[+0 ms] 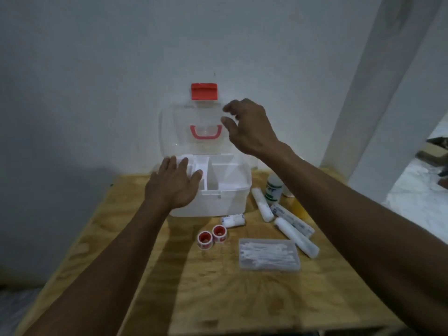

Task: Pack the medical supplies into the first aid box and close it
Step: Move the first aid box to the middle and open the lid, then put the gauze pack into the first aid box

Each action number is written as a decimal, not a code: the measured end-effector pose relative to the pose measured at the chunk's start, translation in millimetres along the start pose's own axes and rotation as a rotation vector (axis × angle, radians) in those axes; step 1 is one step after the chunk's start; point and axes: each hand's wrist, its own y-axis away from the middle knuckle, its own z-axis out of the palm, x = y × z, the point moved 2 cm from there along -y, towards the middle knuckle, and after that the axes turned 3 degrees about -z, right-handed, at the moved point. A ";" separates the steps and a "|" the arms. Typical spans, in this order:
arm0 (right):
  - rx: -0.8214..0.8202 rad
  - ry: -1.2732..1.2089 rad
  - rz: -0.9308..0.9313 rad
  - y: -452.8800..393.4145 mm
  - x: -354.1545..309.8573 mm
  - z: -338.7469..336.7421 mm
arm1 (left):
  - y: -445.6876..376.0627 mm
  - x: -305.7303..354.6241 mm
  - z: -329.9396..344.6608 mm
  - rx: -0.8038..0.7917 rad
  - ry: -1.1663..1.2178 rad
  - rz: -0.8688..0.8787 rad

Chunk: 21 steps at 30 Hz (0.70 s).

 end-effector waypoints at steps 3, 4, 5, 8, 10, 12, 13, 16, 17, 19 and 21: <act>-0.183 -0.057 -0.045 35.8 -9.1 -22.1 | 0.7 1.3 -1.4 -0.015 -0.002 0.001; -0.286 -0.063 -0.059 48.3 -10.7 -28.2 | 0.3 1.1 -1.6 -0.023 0.000 0.002; -0.405 -0.056 -0.072 61.4 -11.3 -32.4 | 0.1 0.7 -1.8 -0.031 0.006 0.007; -0.750 -0.024 -0.070 99.0 -10.9 -35.0 | 0.0 0.2 -2.8 -0.040 0.021 0.023; -0.921 -0.010 -0.042 121.7 -9.4 -29.1 | 1.1 0.3 -2.7 -0.041 0.019 0.023; -1.031 0.018 -0.028 141.6 -7.0 -21.7 | 1.8 1.0 -1.9 -0.044 0.017 0.020; -1.065 0.030 -0.021 149.4 -5.0 -18.0 | 2.1 1.3 -1.9 -0.047 0.018 0.018; -1.082 0.048 -0.013 163.6 -0.6 -8.8 | 2.3 1.7 -2.5 -0.054 0.024 0.009; -1.066 0.046 -0.017 165.7 0.4 -6.1 | 2.5 1.7 -2.8 -0.058 0.024 0.008; -1.038 0.034 -0.024 169.0 2.9 -1.6 | 3.2 2.1 -2.3 -0.066 0.023 0.012; -1.025 0.038 -0.024 169.6 3.7 -0.1 | 3.4 2.2 -2.0 -0.061 0.022 0.015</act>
